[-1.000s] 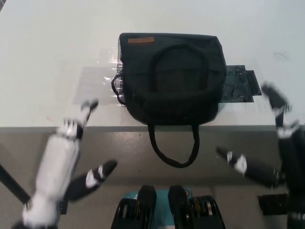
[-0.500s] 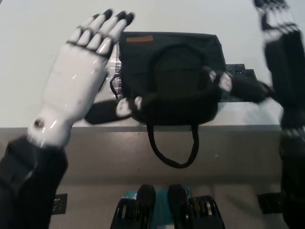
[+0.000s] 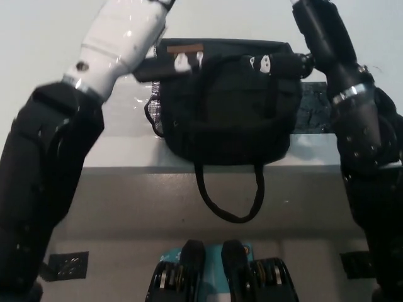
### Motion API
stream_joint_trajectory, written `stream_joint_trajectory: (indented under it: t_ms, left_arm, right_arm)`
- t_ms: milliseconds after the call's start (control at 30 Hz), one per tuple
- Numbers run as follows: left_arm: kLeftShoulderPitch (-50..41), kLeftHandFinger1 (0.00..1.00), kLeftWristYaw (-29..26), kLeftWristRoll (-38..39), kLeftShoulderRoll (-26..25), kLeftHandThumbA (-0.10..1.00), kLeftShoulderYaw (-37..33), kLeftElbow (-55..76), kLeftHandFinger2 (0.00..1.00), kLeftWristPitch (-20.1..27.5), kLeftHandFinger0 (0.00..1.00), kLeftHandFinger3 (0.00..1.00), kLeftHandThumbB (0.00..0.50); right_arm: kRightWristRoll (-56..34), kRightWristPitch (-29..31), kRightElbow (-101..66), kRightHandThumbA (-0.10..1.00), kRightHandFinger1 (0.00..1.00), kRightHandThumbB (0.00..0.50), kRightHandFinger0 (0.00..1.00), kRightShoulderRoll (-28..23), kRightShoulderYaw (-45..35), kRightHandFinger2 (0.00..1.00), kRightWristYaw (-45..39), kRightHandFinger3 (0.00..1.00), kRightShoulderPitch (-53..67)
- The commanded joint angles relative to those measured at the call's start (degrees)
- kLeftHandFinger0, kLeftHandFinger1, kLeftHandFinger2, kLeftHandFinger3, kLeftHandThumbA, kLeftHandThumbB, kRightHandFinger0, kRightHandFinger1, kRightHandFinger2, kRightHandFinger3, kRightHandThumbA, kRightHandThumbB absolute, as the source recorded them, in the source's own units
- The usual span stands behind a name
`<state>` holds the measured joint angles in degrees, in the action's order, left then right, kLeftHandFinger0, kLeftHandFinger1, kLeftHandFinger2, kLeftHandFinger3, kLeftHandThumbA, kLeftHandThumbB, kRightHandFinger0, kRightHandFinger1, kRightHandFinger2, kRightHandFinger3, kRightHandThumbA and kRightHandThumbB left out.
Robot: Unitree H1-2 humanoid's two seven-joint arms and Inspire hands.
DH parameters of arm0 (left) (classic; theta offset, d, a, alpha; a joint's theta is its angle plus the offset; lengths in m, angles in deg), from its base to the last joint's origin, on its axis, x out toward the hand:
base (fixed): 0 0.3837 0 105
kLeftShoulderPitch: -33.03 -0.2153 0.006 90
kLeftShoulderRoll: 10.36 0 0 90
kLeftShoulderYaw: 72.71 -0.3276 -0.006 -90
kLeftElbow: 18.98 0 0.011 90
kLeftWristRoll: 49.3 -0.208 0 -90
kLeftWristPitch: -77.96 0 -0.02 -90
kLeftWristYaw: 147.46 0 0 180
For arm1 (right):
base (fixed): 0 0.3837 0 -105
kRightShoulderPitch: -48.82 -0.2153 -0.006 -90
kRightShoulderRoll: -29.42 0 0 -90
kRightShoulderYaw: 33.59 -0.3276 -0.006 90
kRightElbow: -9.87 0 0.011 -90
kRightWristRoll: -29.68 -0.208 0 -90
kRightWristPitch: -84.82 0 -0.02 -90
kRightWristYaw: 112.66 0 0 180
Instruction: A soft travel bag is kept infront of the robot in the middle of the desk and the robot uses both its hands to press it to reduce its size
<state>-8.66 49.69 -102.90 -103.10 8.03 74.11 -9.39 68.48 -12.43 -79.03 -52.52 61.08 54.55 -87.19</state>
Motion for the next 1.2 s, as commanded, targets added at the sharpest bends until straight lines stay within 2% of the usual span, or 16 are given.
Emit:
stream_joint_trajectory:
  t_ms: [0,100,233,333,367,467,500,567,600,633,800,967,1167]
  left_arm:
    - [5.53,1.0,1.32,2.99,1.11,1.0,0.3,-2.1,1.0,-3.68,1.0,1.0,0.345]
    - [7.39,1.0,0.69,3.02,2.75,1.0,-0.11,-4.6,1.0,-5.19,1.0,1.0,0.351]
    - [10.47,1.0,-0.8,4.3,5.11,1.0,-0.13,-10.75,1.0,-6.31,1.0,1.0,0.326]
    - [11.94,1.0,-0.44,5.46,6.28,1.0,-0.14,-14.19,1.0,-7.16,1.0,1.0,0.333]
    - [12.46,1.0,-0.27,5.23,6.77,1.0,-0.4,-15.41,1.0,-8.03,1.0,1.0,0.351]
    - [14.3,1.0,-0.2,5.26,8.26,1.0,-1.33,-20.44,1.0,-9.67,1.0,1.0,0.407]
    - [14.64,1.0,-0.67,5.45,8.6,1.0,-1.61,-21.95,1.0,-9.88,1.0,1.0,0.409]
    - [15.46,1.0,-1.94,5.71,9.1,1.0,-2.18,-25.49,1.0,-9.81,1.0,1.0,0.391]
    - [15.78,1.0,-2.76,5.73,9.35,1.0,-2.43,-27.22,1.0,-9.78,1.0,1.0,0.353]
    - [16.28,1.0,-3.47,5.7,9.68,1.0,-2.77,-29.47,1.0,-10.01,1.0,1.0,0.38]
    - [17.71,1.0,-5.87,5.23,10.17,1.0,-4.31,-36.81,1.0,-11.92,1.0,1.0,0.387]
    - [17.07,1.0,-8.55,7.03,10.04,1.0,-4.36,-41.89,1.0,-10.84,1.0,1.0,0.373]
    - [15.04,1.0,-8.7,7.46,8.05,1.0,-5.08,-42.95,1.0,-10.82,1.0,1.0,0.336]
  right_arm:
    - [-3.97,-0.77,4.2,1.0,1.0,0.284,1.0,-0.21,-0.5,1.0,1.27,1.0,-5.28]
    - [-5.45,-1.34,6.67,1.0,1.0,0.278,1.0,-0.11,-0.97,1.0,1.51,1.0,-5.96]
    - [-6.61,-1.39,11.4,1.0,1.0,0.265,1.0,0.23,-1.13,1.0,2.78,1.0,-7.14]
    - [-7.98,-1.85,14.56,1.0,1.0,0.29,1.0,0.97,-1.61,1.0,3.59,1.0,-7.7]
    - [-8.18,-1.96,15.98,1.0,1.0,0.309,1.0,1.07,-1.56,1.0,4.02,1.0,-8.03]
    - [-8.81,-2.64,20.73,1.0,1.0,0.288,1.0,1.64,-1.66,1.0,4.99,1.0,-9.28]
    - [-9.24,-2.04,22.19,1.0,1.0,0.28,1.0,1.73,-1.68,1.0,5.63,1.0,-9.47]
    - [-10.47,-0.8,24.98,1.0,1.0,0.274,1.0,2.12,-2.07,1.0,7.04,1.0,-9.93]
    - [-10.86,-0.88,25.81,1.0,1.0,0.272,1.0,2.33,-2.19,1.0,7.49,1.0,-10.0]
    - [-10.86,-1.51,26.22,1.0,1.0,0.286,1.0,2.56,-2.14,1.0,7.81,1.0,-10.03]
    - [-11.61,-2.0,27.79,1.0,1.0,0.288,1.0,2.49,-1.44,1.0,8.04,1.0,-10.1]
    - [-12.54,-0.74,31.06,1.0,1.0,0.298,1.0,2.51,-1.02,1.0,8.92,1.0,-9.17]
    - [-13.17,0.05,33.04,1.0,1.0,0.265,1.0,2.02,-0.12,1.0,9.48,1.0,-8.42]
